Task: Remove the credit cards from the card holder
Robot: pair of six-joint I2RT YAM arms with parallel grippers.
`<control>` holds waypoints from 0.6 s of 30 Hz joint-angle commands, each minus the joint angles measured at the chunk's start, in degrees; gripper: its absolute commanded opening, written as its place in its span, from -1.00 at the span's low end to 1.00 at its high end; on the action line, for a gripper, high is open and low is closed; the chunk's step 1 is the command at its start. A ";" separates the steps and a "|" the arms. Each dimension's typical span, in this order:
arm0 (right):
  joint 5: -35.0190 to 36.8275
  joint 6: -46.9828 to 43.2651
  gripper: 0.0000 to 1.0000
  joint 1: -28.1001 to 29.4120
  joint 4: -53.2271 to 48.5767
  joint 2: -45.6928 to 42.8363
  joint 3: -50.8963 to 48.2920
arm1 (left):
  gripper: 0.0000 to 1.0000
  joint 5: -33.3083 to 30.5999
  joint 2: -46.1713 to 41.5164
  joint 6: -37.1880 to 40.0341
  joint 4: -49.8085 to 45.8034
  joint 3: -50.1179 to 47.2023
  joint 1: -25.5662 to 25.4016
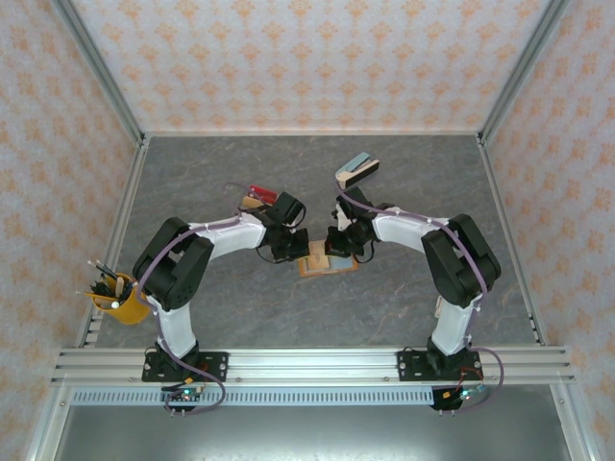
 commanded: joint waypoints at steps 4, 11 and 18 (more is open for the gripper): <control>-0.03 -0.48 -0.94 -0.56 1.78 -1.29 -1.36 | -1.00 -2.77 0.55 0.89 -2.05 -1.06 -0.10; -2.57 0.41 -0.50 -0.66 1.04 0.62 -0.42 | -1.00 -2.77 1.18 0.97 -2.26 -0.95 -0.09; -4.49 -0.31 -0.48 -0.77 0.54 2.73 0.83 | -1.00 -2.88 1.72 1.16 -2.58 -0.83 -0.11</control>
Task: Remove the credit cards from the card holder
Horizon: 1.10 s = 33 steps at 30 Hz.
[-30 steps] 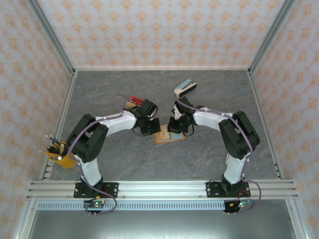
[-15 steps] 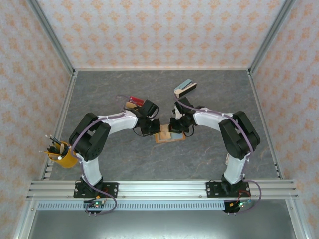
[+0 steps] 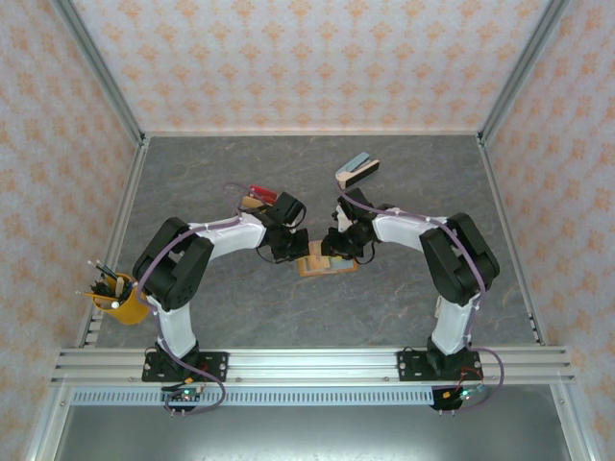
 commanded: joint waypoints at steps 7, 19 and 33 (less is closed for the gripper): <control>-3.39 -0.94 -0.67 -0.49 0.38 2.10 1.54 | -1.00 -2.75 2.06 1.14 -2.64 -0.96 -0.13; -0.92 -1.60 -0.93 -3.07 -0.13 -2.95 -2.12 | -1.00 -3.88 1.45 2.28 -4.60 0.11 -0.08; 1.62 -1.69 -0.98 -4.36 0.47 -9.76 -5.76 | -1.00 -1.61 0.71 2.45 -3.13 0.71 -0.01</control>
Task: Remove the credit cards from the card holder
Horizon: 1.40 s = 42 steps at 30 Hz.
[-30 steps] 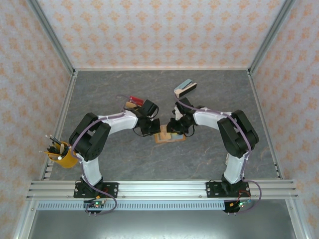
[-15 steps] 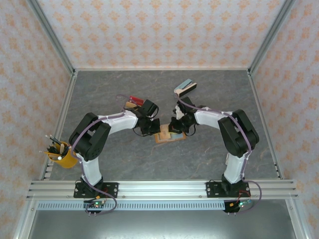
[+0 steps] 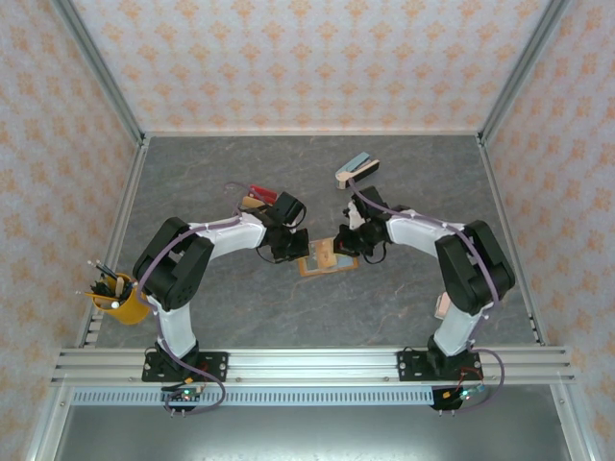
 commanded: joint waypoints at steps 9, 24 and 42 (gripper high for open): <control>-1.30 0.78 -1.00 -2.58 6.22 -13.00 -5.30 | -0.53 2.38 -9.45 2.14 -0.85 1.60 1.21; -17.32 8.97 -1.00 -7.23 19.74 -19.38 -9.44 | 0.69 18.91 -19.09 -7.97 26.19 -10.76 5.36; -25.27 15.29 -1.00 -7.23 27.98 -20.30 -9.69 | 0.72 26.03 -17.20 -13.16 41.05 -12.80 5.49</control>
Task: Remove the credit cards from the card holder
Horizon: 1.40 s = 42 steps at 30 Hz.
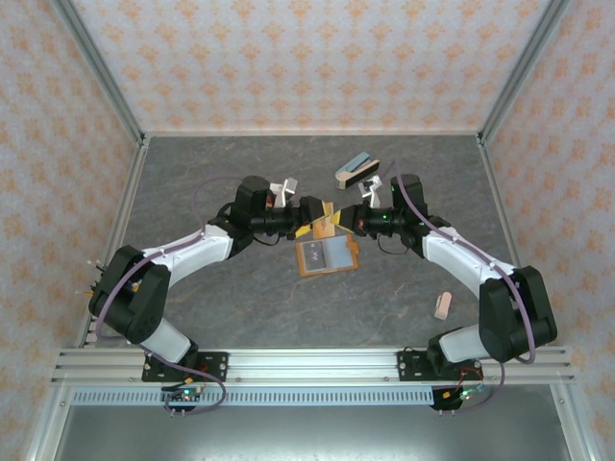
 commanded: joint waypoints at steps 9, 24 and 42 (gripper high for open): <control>-1.76 0.68 -1.00 -0.25 2.61 -0.23 0.10 | -0.14 1.72 -2.39 -0.36 5.05 -1.38 0.14; 16.86 -6.33 0.21 -0.30 -20.60 -2.49 2.93 | -1.00 -12.26 -8.24 10.54 -22.58 1.21 0.15; 36.25 -16.18 0.99 -0.25 -22.14 -5.80 3.19 | -1.00 -54.65 -5.90 -1.53 -61.99 19.02 0.24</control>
